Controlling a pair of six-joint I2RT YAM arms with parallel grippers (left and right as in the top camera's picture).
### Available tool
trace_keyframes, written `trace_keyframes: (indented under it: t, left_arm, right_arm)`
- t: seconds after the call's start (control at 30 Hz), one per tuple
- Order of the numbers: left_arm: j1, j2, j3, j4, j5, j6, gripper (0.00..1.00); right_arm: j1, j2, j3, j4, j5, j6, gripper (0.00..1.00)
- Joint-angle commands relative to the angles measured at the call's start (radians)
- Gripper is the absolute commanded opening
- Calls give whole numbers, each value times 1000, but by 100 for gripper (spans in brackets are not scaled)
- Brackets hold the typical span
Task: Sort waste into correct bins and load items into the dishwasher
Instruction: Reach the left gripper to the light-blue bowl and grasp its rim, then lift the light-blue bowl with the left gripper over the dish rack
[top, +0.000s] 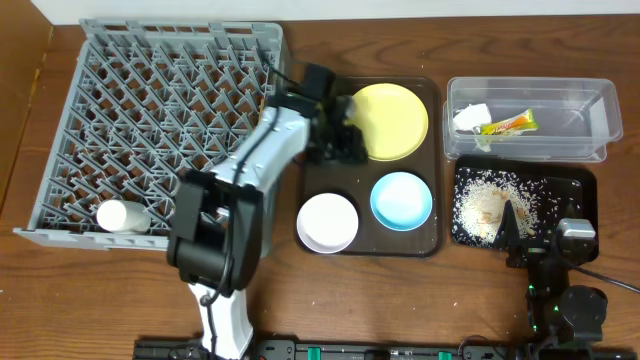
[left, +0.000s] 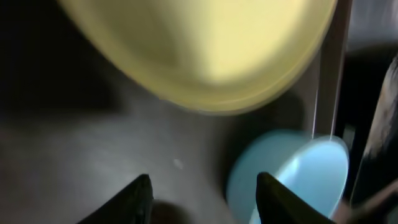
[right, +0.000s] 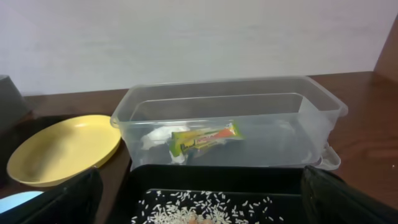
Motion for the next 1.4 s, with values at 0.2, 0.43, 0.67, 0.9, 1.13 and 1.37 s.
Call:
trace_keyframes:
  t: [0.2, 0.43, 0.67, 0.9, 1.13, 1.37]
  left_arm:
    - [-205, -24, -8, -129, -301, 54, 52]
    - [-216, -24, -68, -90, -272, 33, 49]
    - [-214, -22, -144, 108, -77, 37, 48]
    - [-214, -14, -145, 150, 2, 33, 11]
    - [-151, -70, -129, 145, 198, 34, 8]
    - [65, -279, -99, 80, 132, 38, 8]
  right_arm:
    - [-7, -5, -1, -4, -2, 4, 99]
    - [-7, -5, -1, -4, -2, 4, 99]
    - [-7, -5, -1, -4, -2, 4, 99]
    - [-7, -5, -1, -4, -2, 4, 99]
    - [-7, -5, -1, -4, -2, 4, 99]
    - [-7, -5, -1, -4, -2, 4, 99]
